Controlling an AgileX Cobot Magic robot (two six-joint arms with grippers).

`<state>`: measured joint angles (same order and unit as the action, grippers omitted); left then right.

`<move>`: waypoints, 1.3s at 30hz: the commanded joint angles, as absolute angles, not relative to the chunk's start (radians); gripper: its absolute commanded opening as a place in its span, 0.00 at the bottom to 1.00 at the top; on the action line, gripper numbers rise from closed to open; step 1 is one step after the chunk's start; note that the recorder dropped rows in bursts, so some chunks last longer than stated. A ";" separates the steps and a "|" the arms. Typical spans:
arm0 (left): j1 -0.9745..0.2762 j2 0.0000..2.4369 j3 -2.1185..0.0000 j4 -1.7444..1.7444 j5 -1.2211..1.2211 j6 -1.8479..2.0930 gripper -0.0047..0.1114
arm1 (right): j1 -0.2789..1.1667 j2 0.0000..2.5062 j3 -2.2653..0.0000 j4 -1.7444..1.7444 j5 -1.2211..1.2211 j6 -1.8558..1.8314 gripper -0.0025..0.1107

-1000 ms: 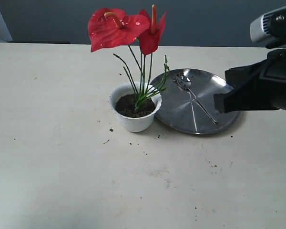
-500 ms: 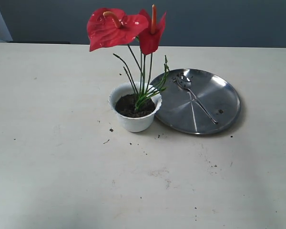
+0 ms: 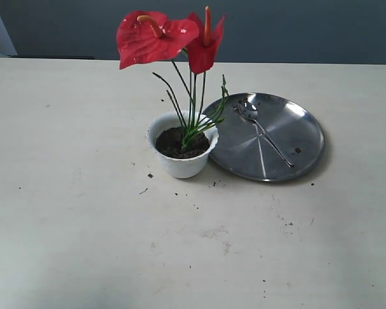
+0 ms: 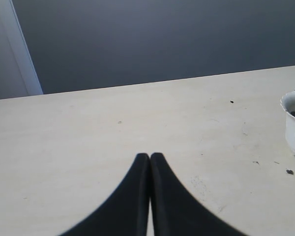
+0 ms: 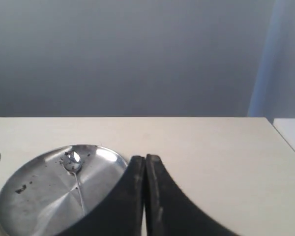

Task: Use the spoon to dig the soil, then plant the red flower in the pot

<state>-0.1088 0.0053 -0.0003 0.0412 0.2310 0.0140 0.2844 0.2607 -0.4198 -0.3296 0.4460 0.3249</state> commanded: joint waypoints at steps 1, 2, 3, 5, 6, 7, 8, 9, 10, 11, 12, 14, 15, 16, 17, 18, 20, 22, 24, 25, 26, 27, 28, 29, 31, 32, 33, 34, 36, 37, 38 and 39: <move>-0.112 0.000 0.000 0.043 0.232 0.010 0.04 | 0.279 0.111 -0.220 -0.307 0.220 0.313 0.02; -0.112 0.000 0.000 0.043 0.232 0.010 0.04 | 0.279 0.077 -0.180 -0.293 0.208 0.311 0.02; -0.112 0.000 0.000 0.043 0.232 0.010 0.04 | 0.277 0.053 -0.152 -0.279 0.200 0.311 0.02; -0.112 0.000 0.000 0.043 0.232 0.010 0.04 | 0.250 0.004 -0.096 -0.236 0.200 0.306 0.02; -0.112 0.000 0.000 0.043 0.232 0.010 0.04 | 0.232 0.000 -0.076 -0.226 0.200 0.306 0.02; -0.112 0.000 0.000 0.043 0.232 0.010 0.04 | 0.207 0.000 -0.055 -0.215 0.204 0.306 0.02; -0.112 0.000 0.000 0.043 0.232 0.010 0.04 | 0.181 0.000 -0.038 -0.207 0.207 0.306 0.02; -0.112 0.000 0.000 0.043 0.232 0.010 0.04 | 0.156 0.000 -0.027 -0.200 0.214 0.306 0.02; -0.112 0.000 0.000 0.043 0.232 0.010 0.04 | 0.134 0.000 -0.022 -0.190 0.224 0.297 0.02; -0.112 0.000 0.000 0.043 0.232 0.010 0.04 | 0.116 0.000 -0.022 -0.170 0.244 0.272 0.02; -0.112 0.000 0.000 0.043 0.232 0.010 0.04 | 0.104 0.000 -0.022 -0.143 0.257 0.229 0.02; -0.112 0.000 0.000 0.043 0.232 0.010 0.04 | 0.094 0.000 -0.022 -0.064 0.278 0.114 0.02; -0.112 0.000 0.000 0.043 0.232 0.010 0.04 | 0.092 0.000 -0.018 -0.013 0.289 0.046 0.02; -0.112 0.000 0.000 0.043 0.232 0.010 0.04 | 0.092 0.000 -0.014 0.034 0.293 -0.006 0.02; -0.112 0.000 0.000 0.043 0.232 0.010 0.04 | 0.092 0.000 -0.005 0.075 0.302 -0.058 0.02; -0.112 0.000 0.000 0.043 0.232 0.010 0.04 | 0.092 0.000 0.000 0.105 0.311 -0.088 0.02; -0.112 0.000 0.000 0.043 0.232 0.010 0.04 | 0.092 0.000 0.000 0.119 0.332 -0.100 0.02; -0.112 0.000 0.000 0.043 0.232 0.010 0.04 | 0.092 0.000 0.000 0.119 0.330 -0.100 0.02; -0.112 0.000 0.000 0.043 0.232 0.010 0.04 | 0.086 0.000 0.000 0.108 0.326 -0.100 0.02; -0.112 0.000 0.000 0.043 0.232 0.010 0.04 | 0.081 0.000 0.000 0.099 0.326 -0.094 0.02; -0.112 0.000 0.000 0.043 0.232 0.010 0.04 | 0.074 0.000 0.000 0.090 0.326 -0.078 0.02; -0.112 0.000 0.000 0.043 0.232 0.010 0.04 | 0.069 0.000 0.000 0.083 0.326 -0.057 0.02; -0.112 0.000 0.000 0.043 0.232 0.010 0.04 | 0.067 0.000 0.000 0.076 0.326 -0.044 0.02; -0.112 0.000 0.000 0.043 0.232 0.010 0.04 | 0.063 0.000 0.000 0.077 0.326 -0.040 0.02; -0.112 0.000 0.000 0.043 0.232 0.010 0.04 | 0.058 0.000 0.000 0.077 0.326 -0.040 0.02; -0.112 0.000 0.000 0.043 0.232 0.010 0.04 | 0.058 0.000 0.000 0.077 0.326 -0.040 0.02; -0.112 0.000 0.000 0.043 0.232 0.010 0.04 | 0.058 0.000 0.000 0.077 0.326 -0.037 0.02; -0.112 0.000 0.000 0.043 0.232 0.010 0.04 | 0.058 0.000 0.000 0.077 0.326 -0.032 0.02; -0.112 0.000 0.000 0.043 0.232 0.010 0.04 | 0.058 0.000 0.000 0.077 0.326 -0.024 0.02; -0.112 0.000 0.000 0.043 0.232 0.010 0.04 | 0.058 0.000 0.000 0.077 0.326 -0.021 0.02; -0.112 0.000 0.000 0.043 0.232 0.010 0.04 | 0.058 0.000 0.000 0.077 0.326 -0.019 0.02; -0.112 0.000 0.000 0.043 0.232 0.010 0.04 | 0.058 0.000 0.000 0.077 0.326 -0.019 0.02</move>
<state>-0.1088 0.0053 -0.0003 0.0412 0.2310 0.0140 0.0645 0.0078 -0.0044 0.0881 0.3282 -0.0264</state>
